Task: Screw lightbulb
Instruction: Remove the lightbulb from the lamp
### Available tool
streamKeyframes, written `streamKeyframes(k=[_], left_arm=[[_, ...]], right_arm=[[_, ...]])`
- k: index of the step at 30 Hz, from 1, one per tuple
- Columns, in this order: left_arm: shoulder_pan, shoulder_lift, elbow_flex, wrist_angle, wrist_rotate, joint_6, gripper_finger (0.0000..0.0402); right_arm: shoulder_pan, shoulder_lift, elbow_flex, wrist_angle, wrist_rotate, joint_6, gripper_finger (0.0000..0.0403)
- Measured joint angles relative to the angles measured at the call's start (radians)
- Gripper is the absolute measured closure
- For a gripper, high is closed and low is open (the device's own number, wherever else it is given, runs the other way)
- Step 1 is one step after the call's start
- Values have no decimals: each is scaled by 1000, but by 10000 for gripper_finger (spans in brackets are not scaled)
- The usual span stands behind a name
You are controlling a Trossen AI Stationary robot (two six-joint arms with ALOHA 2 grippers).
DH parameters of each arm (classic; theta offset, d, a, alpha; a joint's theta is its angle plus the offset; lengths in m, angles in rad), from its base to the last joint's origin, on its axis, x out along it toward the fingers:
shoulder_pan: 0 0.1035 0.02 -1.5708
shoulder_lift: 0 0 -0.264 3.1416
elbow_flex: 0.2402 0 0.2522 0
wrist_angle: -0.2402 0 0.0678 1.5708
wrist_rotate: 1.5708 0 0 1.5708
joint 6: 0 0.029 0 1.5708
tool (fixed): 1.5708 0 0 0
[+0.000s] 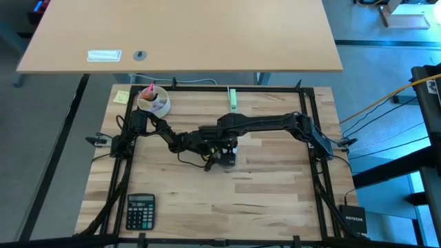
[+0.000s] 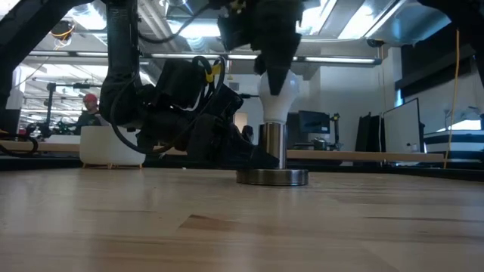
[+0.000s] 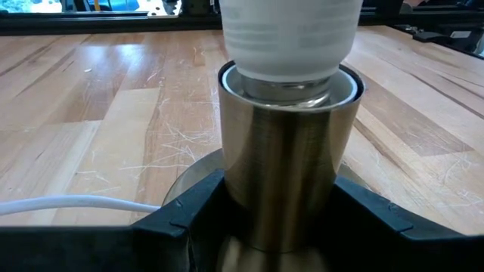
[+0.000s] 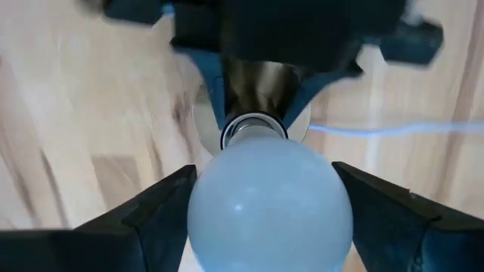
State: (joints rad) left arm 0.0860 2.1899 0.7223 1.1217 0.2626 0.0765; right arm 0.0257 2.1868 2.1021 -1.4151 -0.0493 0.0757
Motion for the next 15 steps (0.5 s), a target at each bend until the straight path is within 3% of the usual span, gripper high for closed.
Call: streamKeyframes(k=[7, 15], left_arm=[[0, 0, 0, 0, 0, 2, 210], [0, 0, 0, 0, -1, 8, 210]], right_arm=[[48, 0, 0, -2, 64, -324, 122], [138, 4, -1, -31, 233, -537, 107]])
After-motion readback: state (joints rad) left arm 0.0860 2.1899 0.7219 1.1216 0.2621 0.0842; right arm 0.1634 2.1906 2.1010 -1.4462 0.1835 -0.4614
